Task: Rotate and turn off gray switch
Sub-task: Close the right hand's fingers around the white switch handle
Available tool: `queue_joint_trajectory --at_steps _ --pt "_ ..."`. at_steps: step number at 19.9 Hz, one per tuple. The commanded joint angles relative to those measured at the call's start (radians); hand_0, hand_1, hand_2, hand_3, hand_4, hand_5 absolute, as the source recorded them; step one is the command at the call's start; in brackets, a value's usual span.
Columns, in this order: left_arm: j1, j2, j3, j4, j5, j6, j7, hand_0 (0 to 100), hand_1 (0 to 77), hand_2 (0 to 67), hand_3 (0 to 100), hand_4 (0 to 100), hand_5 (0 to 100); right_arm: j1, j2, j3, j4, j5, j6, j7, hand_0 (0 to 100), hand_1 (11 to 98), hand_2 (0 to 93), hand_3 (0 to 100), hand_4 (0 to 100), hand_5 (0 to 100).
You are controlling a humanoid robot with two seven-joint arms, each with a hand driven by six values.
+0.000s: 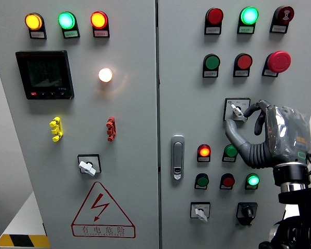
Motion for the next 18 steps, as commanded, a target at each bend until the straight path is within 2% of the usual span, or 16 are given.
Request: queue_joint_trajectory --at_steps 1,8,12,13,18 --pt "0.000 0.001 0.000 0.000 0.000 0.000 0.000 0 0.0 10.1 21 12 13 0.011 0.0005 0.001 -0.011 -0.008 -0.001 0.001 32 39.6 63.2 96 99 100" --pt "0.000 0.001 0.000 0.000 0.000 0.000 0.000 0 0.0 10.1 21 12 13 0.026 0.0005 0.004 -0.031 -0.035 -0.001 -0.002 36 37.2 64.8 98 99 100" --pt "0.000 0.001 0.000 0.000 0.000 0.000 0.000 0 0.0 10.1 21 12 13 0.032 0.0005 0.004 -0.038 -0.055 -0.001 -0.002 25 37.8 65.4 99 99 100" --pt "0.000 -0.001 0.000 0.000 0.000 0.000 0.000 0 0.0 10.1 21 12 13 0.032 0.0005 0.004 -0.038 -0.057 -0.001 0.000 19 38.6 64.1 99 99 100" --pt "0.000 0.001 0.000 0.000 0.000 0.000 0.000 0 0.0 10.1 21 12 13 0.032 0.0005 0.009 -0.049 -0.071 -0.001 0.000 4 40.3 56.1 99 100 100"
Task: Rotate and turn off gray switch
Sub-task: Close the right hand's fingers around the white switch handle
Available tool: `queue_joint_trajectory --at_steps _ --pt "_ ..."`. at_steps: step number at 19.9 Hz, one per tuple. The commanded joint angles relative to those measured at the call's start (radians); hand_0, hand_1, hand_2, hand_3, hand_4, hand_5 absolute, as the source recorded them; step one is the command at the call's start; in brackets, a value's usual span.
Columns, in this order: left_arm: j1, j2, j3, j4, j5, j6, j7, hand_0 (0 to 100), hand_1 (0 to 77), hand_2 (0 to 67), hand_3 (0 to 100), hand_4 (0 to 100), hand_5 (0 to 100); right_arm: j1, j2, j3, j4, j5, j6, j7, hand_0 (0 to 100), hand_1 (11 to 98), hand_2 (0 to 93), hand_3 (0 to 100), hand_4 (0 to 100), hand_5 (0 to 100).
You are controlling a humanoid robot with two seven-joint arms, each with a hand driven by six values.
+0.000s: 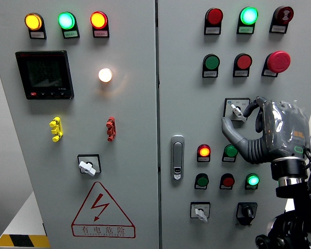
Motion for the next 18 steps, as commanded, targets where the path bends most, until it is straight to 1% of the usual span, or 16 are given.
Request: queue_joint_trajectory --at_steps 1,6,10,15,17,18 --pt "0.000 0.001 0.000 0.000 0.000 0.000 -0.002 0 0.0 10.1 21 12 13 0.000 -0.0001 0.002 -0.005 -0.002 0.000 -0.001 0 40.2 55.8 99 99 100" --pt "0.000 0.001 0.000 0.000 0.000 0.000 -0.002 0 0.0 10.1 21 12 13 0.005 -0.0001 0.005 -0.011 -0.008 0.000 -0.003 0 40.2 57.8 99 99 100" --pt "0.000 0.001 0.000 0.000 0.000 0.000 0.000 0 0.0 10.1 21 12 13 0.006 -0.0001 0.007 -0.013 -0.008 -0.002 -0.003 0 37.8 62.7 100 99 100" --pt "0.000 0.001 0.000 0.000 0.000 0.000 0.000 0 0.0 10.1 21 12 13 0.006 -0.0001 0.008 -0.016 -0.008 -0.002 -0.003 0 36.8 66.7 100 99 100" --pt "0.000 0.001 0.000 0.000 0.000 0.000 0.000 0 0.0 10.1 21 12 13 0.008 -0.0001 0.008 -0.017 -0.008 -0.002 -0.001 0 38.8 68.4 100 99 100" --pt "0.000 0.001 0.000 0.000 0.000 -0.002 0.000 0 0.0 10.1 21 12 13 0.011 -0.0001 0.008 -0.019 -0.010 -0.002 0.000 6 38.4 68.9 100 99 100"
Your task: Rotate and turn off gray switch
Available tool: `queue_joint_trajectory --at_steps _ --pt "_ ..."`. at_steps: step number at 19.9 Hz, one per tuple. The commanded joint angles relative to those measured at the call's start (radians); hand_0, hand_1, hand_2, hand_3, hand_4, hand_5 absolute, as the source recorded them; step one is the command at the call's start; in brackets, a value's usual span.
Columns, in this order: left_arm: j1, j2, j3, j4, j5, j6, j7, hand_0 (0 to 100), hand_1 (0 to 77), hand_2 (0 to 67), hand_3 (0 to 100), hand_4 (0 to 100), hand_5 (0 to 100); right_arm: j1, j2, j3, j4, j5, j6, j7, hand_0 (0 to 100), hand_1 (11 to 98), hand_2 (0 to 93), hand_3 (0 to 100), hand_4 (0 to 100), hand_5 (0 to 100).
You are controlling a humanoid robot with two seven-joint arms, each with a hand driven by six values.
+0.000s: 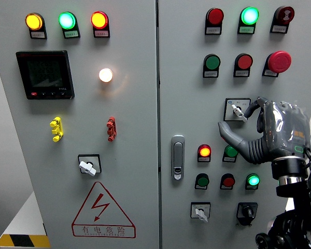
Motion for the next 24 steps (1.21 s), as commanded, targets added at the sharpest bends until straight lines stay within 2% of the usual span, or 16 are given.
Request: queue_joint_trajectory --at_steps 1,2,3,7,8,9,24 --pt "0.000 0.001 0.000 0.000 0.000 0.000 0.000 0 0.0 10.1 21 12 13 0.005 0.0002 0.000 -0.005 -0.004 0.000 0.003 10 38.0 69.0 100 99 100" --pt "0.000 0.001 0.000 0.000 0.000 0.000 0.000 0 0.0 10.1 21 12 13 0.006 0.0002 0.000 -0.007 -0.017 0.000 0.003 18 37.2 69.0 100 100 100" --pt "0.000 0.001 0.000 0.000 0.000 0.000 0.000 0 0.0 10.1 21 12 13 0.006 0.0002 0.000 -0.007 -0.021 0.002 0.005 22 37.2 68.9 100 100 100" --pt "0.000 0.001 0.000 0.000 0.000 0.000 -0.001 0 0.0 10.1 21 12 13 0.006 0.0002 0.003 -0.011 -0.031 0.002 0.005 30 37.8 68.7 100 99 100" --pt "0.000 0.001 0.000 0.000 0.000 0.000 0.000 0 0.0 10.1 21 12 13 0.008 0.0002 0.001 -0.011 -0.031 0.002 0.005 40 37.4 68.7 100 100 100" --pt "0.000 0.001 0.000 0.000 0.000 0.000 0.000 0 0.0 10.1 21 12 13 0.008 0.0002 0.001 -0.011 -0.031 0.000 0.005 43 36.5 68.5 100 100 100" --pt "0.000 0.001 0.000 0.000 0.000 0.000 0.000 0 0.0 10.2 21 12 13 0.028 0.0002 0.001 -0.027 -0.044 0.002 0.003 46 35.3 68.4 100 100 100"
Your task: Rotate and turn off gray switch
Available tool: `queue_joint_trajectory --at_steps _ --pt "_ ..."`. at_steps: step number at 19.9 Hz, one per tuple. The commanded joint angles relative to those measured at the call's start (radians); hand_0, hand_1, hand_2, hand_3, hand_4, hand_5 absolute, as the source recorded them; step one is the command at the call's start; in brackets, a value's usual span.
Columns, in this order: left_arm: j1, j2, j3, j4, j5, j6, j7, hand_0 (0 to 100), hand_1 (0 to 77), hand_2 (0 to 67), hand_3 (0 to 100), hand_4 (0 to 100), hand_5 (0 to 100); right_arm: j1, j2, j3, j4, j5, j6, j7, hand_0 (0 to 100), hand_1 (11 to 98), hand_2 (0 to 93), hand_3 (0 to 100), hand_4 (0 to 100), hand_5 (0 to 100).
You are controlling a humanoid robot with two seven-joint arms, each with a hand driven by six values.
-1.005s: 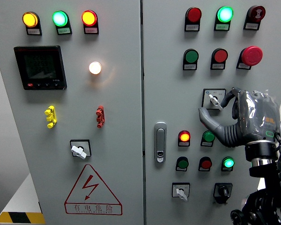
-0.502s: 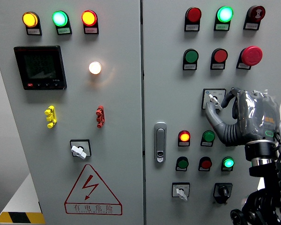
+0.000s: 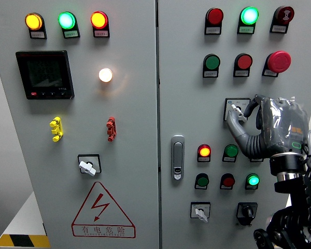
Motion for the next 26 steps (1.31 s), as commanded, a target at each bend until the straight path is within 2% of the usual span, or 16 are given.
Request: queue_joint_trajectory --at_steps 1,7,12,19,26 --pt "0.000 0.000 0.000 0.000 0.000 0.000 0.000 0 0.0 10.2 21 12 13 0.002 -0.0001 0.000 -0.001 0.000 0.000 0.000 46 35.3 68.6 100 100 100" --pt "0.000 0.000 0.000 0.000 0.000 0.000 -0.001 0 0.0 10.2 21 12 13 0.002 -0.0001 0.000 0.000 0.000 -0.001 0.000 44 37.6 69.6 100 100 100" --pt "0.000 0.000 0.000 0.000 0.000 0.000 0.000 0 0.0 10.2 21 12 13 0.000 -0.0001 0.000 0.000 0.000 -0.001 0.000 58 35.3 71.3 100 100 100" --pt "0.000 0.000 0.000 0.000 0.000 0.000 0.000 0 0.0 10.2 21 12 13 0.000 -0.0001 0.000 0.000 0.000 -0.001 -0.002 65 34.6 72.3 100 100 100" --pt "0.000 0.000 0.000 0.000 0.000 0.000 -0.001 0 0.0 10.2 21 12 13 -0.001 -0.0001 0.000 0.000 0.000 -0.001 -0.005 71 32.8 67.7 100 100 99"
